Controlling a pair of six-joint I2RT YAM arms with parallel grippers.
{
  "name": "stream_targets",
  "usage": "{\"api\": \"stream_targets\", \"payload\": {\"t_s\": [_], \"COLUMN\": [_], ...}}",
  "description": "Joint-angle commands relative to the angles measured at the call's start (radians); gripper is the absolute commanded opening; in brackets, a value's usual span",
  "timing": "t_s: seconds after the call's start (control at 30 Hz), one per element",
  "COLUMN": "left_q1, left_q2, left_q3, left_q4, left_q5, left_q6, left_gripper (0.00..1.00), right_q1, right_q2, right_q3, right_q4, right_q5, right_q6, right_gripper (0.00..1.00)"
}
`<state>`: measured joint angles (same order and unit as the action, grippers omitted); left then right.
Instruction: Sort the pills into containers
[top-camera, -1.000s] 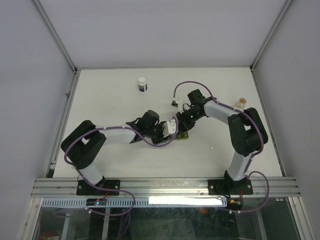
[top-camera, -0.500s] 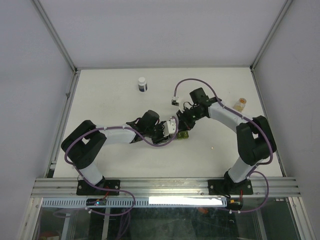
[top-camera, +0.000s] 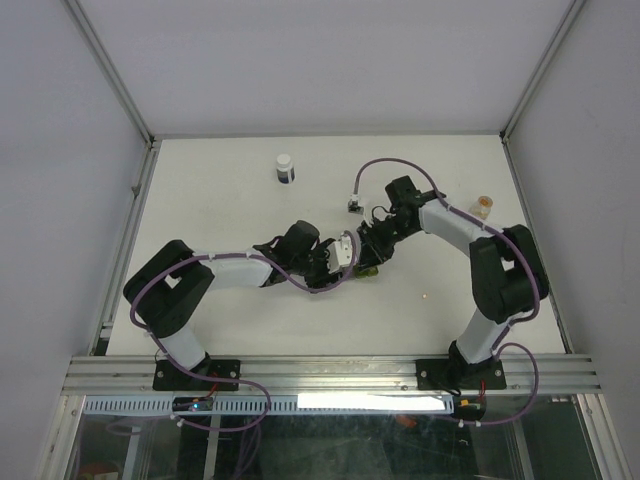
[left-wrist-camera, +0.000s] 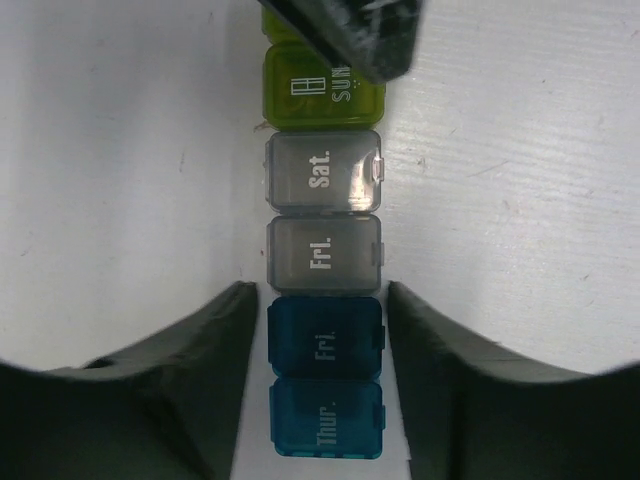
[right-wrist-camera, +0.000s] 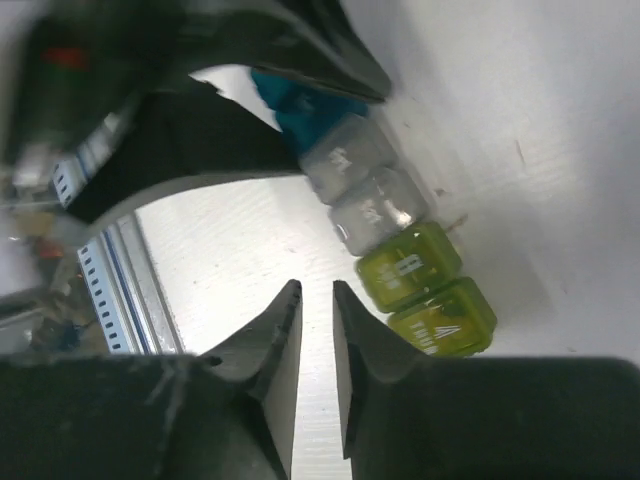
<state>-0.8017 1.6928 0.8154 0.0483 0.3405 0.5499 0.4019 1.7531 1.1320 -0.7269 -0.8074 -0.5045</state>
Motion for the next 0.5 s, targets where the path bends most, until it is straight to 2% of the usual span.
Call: {"api": "stream_targets", "payload": {"t_s": [0.0,0.1,0.17,0.3,0.47], "left_q1": [-0.014,-0.016,-0.016,-0.017,-0.007], "left_q2": [-0.025,-0.058,-0.086,-0.182,-0.383], "left_q3": [-0.011,-0.043,-0.066,-0.12,-0.195], "left_q4": [0.089,0.187,0.25,0.34,0.43], "left_q5": [0.003,0.021,0.03,0.018,-0.019], "left_q6": [-0.095,-0.147,-0.175,-0.242,-0.448], "left_gripper": [0.66,0.88,0.98,0.99,0.99], "right_q1": [-0.033,-0.087,-0.114,-0.146,-0.15], "right_q2": [-0.18,-0.238,-0.275,-0.356,-0.454], "right_q3": [0.001,-0.018,-0.035,-0.078,-0.162], "right_q4": [-0.056,-0.076,-0.078,-0.059,0.013], "right_q5": [-0.162,-0.205,-0.218,-0.226,-0.228], "right_q6": [-0.129,-0.19,-0.23,-0.302,-0.376], "right_gripper": [0.28,0.44,0.53,0.64,0.66]}}
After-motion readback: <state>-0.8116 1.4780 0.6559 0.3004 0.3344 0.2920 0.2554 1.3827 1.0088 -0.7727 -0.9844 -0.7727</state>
